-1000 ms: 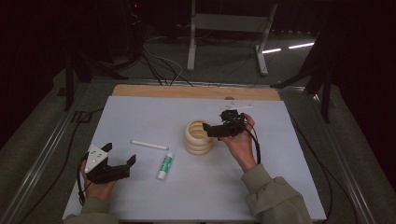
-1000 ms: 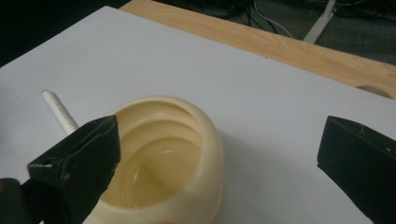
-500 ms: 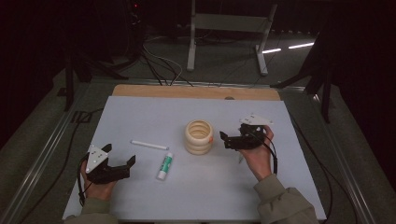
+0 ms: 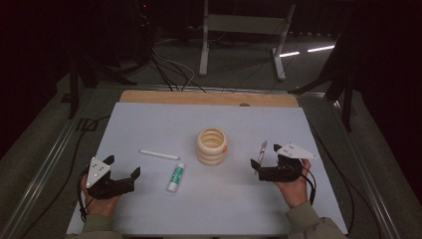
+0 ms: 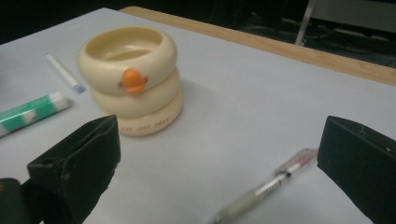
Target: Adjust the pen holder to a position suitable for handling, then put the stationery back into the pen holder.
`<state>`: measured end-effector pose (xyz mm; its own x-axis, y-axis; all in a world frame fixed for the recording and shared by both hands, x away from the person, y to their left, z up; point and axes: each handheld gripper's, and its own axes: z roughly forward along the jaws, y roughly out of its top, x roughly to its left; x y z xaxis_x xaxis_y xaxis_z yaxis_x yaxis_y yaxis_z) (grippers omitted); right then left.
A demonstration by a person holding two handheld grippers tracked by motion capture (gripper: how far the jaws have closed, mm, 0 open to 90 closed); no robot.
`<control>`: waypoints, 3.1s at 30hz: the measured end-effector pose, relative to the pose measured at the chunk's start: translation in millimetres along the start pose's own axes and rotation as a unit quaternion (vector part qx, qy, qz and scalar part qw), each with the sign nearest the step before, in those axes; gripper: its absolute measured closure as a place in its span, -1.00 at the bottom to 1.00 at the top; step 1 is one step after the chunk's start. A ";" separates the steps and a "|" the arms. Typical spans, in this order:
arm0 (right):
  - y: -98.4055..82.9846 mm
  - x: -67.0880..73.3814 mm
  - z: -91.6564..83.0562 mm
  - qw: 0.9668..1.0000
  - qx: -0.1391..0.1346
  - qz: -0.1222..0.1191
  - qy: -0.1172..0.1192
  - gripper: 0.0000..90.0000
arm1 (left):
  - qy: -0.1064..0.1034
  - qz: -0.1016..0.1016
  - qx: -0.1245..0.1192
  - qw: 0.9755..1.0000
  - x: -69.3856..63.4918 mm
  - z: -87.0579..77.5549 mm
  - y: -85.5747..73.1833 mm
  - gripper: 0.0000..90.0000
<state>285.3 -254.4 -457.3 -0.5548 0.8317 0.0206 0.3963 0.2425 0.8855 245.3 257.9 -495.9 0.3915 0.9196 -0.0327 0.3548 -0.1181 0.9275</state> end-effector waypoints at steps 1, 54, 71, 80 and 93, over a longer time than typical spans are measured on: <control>-4.9 -0.2 -4.2 1.000 -0.006 0.002 -0.002 -1.00 | -0.001 0.000 0.000 1.000 -0.3 0.4 0.0 -0.98; -42.6 -20.0 -25.7 0.995 -0.079 0.052 -0.036 -1.00 | -0.042 0.002 0.049 0.998 -50.7 26.2 12.6 -0.98; -43.2 -17.0 -24.3 0.994 -0.082 0.064 -0.039 -1.00 | -0.073 0.013 0.071 0.995 -68.9 36.7 10.1 -0.98; -42.7 -12.8 -22.4 0.994 -0.081 0.053 -0.044 -1.00 | -0.085 0.010 0.096 0.992 -80.5 45.4 8.7 -0.98; -42.8 -13.0 -22.3 0.994 -0.080 0.054 -0.049 -1.00 | -0.092 0.033 0.177 0.979 -95.8 61.8 2.4 -0.59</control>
<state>259.2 -286.7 -485.2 -0.4382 0.8952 0.0812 0.3240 0.0730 0.9432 261.1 146.4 -513.5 0.5588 0.8261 -0.0733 0.5821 -0.3278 0.7441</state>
